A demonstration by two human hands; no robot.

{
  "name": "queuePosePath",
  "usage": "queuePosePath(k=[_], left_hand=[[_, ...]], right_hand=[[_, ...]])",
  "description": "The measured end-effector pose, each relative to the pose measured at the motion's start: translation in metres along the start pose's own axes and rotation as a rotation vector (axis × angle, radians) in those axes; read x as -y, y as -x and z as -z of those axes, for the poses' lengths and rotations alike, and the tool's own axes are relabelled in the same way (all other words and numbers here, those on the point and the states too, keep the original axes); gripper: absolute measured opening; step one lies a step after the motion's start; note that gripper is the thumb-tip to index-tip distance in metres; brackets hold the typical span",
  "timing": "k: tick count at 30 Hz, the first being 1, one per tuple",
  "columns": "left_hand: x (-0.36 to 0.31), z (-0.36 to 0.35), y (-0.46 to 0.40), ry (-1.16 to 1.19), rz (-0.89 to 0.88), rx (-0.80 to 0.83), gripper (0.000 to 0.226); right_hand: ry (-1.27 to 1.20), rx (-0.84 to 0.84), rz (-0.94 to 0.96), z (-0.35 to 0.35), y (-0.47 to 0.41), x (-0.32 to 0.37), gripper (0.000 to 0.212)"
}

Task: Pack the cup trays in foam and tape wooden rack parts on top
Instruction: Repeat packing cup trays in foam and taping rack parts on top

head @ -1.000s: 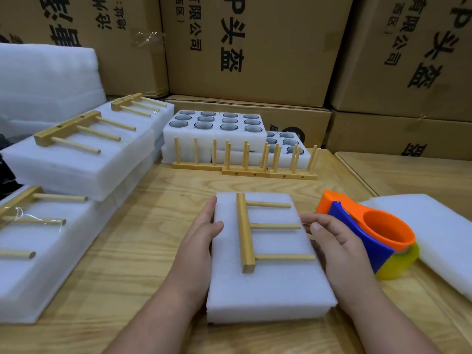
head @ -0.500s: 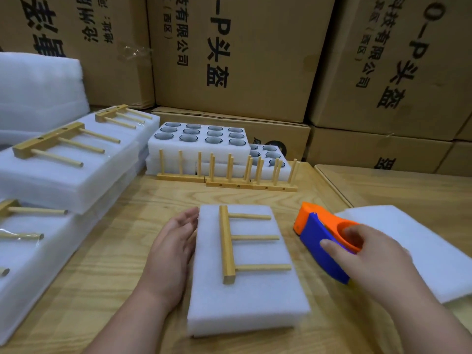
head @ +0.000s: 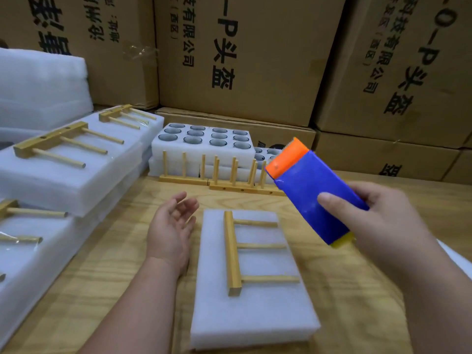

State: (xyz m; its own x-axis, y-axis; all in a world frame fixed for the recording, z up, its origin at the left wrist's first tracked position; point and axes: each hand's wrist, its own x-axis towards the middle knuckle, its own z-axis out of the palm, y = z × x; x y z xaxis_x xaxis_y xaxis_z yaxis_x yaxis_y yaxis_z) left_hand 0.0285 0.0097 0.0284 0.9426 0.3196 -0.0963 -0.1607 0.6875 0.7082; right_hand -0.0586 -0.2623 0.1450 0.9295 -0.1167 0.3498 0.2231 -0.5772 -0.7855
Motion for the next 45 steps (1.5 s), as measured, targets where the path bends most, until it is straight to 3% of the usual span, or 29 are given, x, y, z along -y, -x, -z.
queuePosePath(k=[6, 9, 11, 13, 15, 17, 18, 20, 22, 24, 25, 33, 36, 40, 45], left_hand=[[0.001, 0.002, -0.004, -0.138, -0.191, 0.03, 0.028], [-0.015, -0.009, -0.001, -0.272, -0.336, 0.079, 0.021], [-0.033, -0.025, 0.006, -0.373, -0.409, 0.202, 0.027], [-0.047, -0.043, 0.015, -0.476, -0.373, 0.409, 0.058], [-0.05, -0.057, 0.025, -0.565, -0.223, 0.582, 0.086], [-0.045, -0.066, 0.033, -0.589, -0.093, 0.695, 0.079], [-0.043, -0.069, 0.034, -0.569, -0.06, 0.72, 0.07], [-0.044, -0.071, 0.036, -0.493, -0.005, 0.699, 0.07], [-0.049, -0.07, 0.035, -0.436, 0.022, 0.672, 0.087], [-0.051, -0.071, 0.036, -0.454, 0.006, 0.654, 0.101], [-0.05, -0.071, 0.037, -0.474, 0.003, 0.644, 0.105], [-0.036, -0.082, 0.05, -0.557, -0.007, 0.601, 0.079], [-0.039, -0.087, 0.055, -0.618, -0.09, 0.587, 0.073], [-0.059, -0.09, 0.057, -0.607, -0.242, 0.367, 0.037], [-0.089, -0.087, 0.062, -0.597, -0.043, 0.386, 0.072]], right_hand=[[-0.811, 0.048, -0.145, -0.031, -0.03, 0.012, 0.03], [-1.0, 0.123, -0.235, -0.041, -0.037, 0.009, 0.026], [-1.072, 0.194, -0.246, -0.043, -0.045, 0.011, 0.033], [-1.179, 0.259, -0.24, -0.046, -0.054, 0.015, 0.039], [-1.321, 0.306, -0.267, -0.051, -0.06, 0.018, 0.038], [-1.46, 0.516, -0.268, -0.058, -0.059, 0.022, 0.053], [-1.494, 0.523, -0.279, -0.062, -0.058, 0.022, 0.066], [-1.454, 0.483, -0.279, -0.059, -0.056, 0.016, 0.077], [-1.502, 0.647, -0.293, -0.066, -0.06, 0.006, 0.058], [-1.395, 0.569, -0.309, -0.065, -0.063, -0.001, 0.034], [-1.372, 0.52, -0.324, -0.064, -0.064, -0.004, 0.034], [-1.375, 0.337, -0.553, -0.064, -0.064, -0.008, 0.039], [-1.285, 0.342, -0.444, -0.062, -0.062, -0.005, 0.048], [-1.119, 0.292, -0.234, -0.054, -0.06, -0.008, 0.049], [-0.822, 0.253, -0.115, -0.055, -0.055, -0.004, 0.056]])
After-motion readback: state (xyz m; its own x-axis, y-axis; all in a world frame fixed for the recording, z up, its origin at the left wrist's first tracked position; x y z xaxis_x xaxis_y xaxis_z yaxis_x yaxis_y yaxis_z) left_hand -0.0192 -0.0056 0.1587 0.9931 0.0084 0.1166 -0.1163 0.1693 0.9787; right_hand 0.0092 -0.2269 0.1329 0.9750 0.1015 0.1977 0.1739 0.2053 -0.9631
